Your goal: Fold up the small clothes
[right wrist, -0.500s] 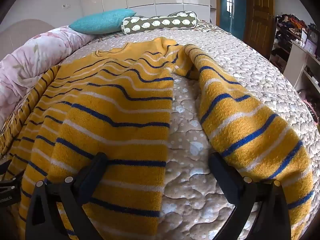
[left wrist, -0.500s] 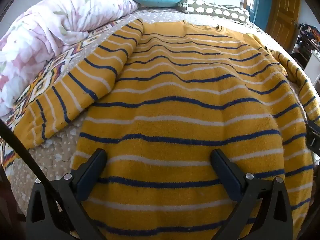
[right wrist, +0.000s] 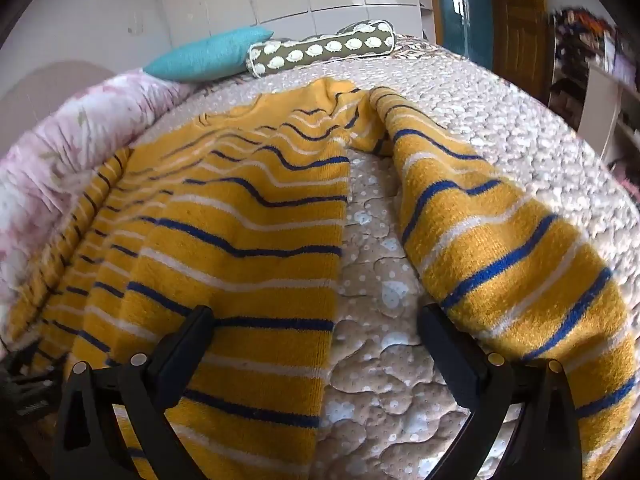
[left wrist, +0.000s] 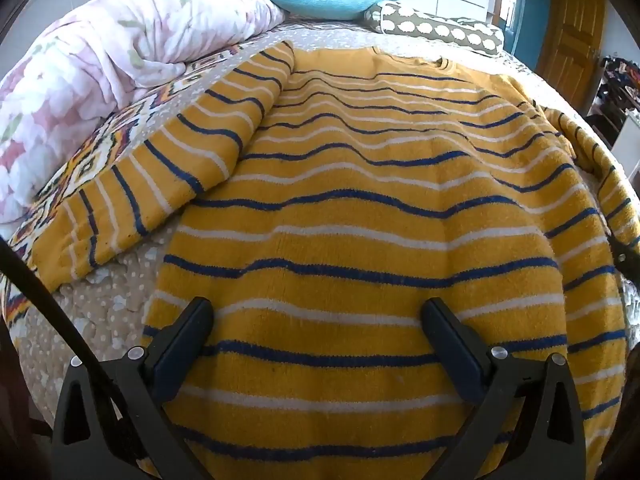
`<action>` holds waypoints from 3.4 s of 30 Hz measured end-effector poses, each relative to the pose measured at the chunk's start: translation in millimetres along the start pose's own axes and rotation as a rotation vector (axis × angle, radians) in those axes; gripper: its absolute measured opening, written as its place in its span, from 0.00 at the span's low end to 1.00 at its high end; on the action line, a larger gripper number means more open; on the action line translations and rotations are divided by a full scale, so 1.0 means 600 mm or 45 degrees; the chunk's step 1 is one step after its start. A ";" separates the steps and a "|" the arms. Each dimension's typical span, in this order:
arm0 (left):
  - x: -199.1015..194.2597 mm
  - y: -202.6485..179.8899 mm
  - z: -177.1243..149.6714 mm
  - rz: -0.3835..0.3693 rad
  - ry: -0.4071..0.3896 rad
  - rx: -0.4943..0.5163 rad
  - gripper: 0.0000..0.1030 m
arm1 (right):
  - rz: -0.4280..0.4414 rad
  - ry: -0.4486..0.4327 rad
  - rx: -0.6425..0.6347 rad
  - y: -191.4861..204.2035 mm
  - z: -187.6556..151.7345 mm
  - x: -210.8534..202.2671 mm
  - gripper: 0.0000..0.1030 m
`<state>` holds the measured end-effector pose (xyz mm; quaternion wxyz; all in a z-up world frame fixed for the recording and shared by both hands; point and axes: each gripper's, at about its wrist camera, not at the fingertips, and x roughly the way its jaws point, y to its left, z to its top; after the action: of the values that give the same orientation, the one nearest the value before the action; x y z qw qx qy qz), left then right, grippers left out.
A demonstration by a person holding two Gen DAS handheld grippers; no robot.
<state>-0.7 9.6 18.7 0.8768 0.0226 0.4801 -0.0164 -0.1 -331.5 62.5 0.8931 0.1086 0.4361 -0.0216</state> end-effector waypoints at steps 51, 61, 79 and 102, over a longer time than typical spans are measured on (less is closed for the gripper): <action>0.009 -0.012 -0.028 -0.009 -0.087 0.013 1.00 | -0.111 0.033 -0.130 0.014 -0.012 -0.007 1.00; 0.010 -0.013 -0.030 -0.008 -0.090 0.013 1.00 | -0.110 0.032 -0.130 0.012 -0.013 -0.007 1.00; 0.008 -0.011 -0.031 0.002 -0.113 0.013 1.00 | -0.108 0.030 -0.129 0.013 -0.014 -0.007 1.00; 0.009 -0.015 -0.032 0.004 -0.136 0.013 1.00 | -0.121 0.023 -0.130 0.017 -0.008 -0.004 1.00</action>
<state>-14.1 1.8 3.4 0.9011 0.0270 0.4323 -0.0185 -4.2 -320.6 63.2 0.8915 0.0423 0.4493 -0.0405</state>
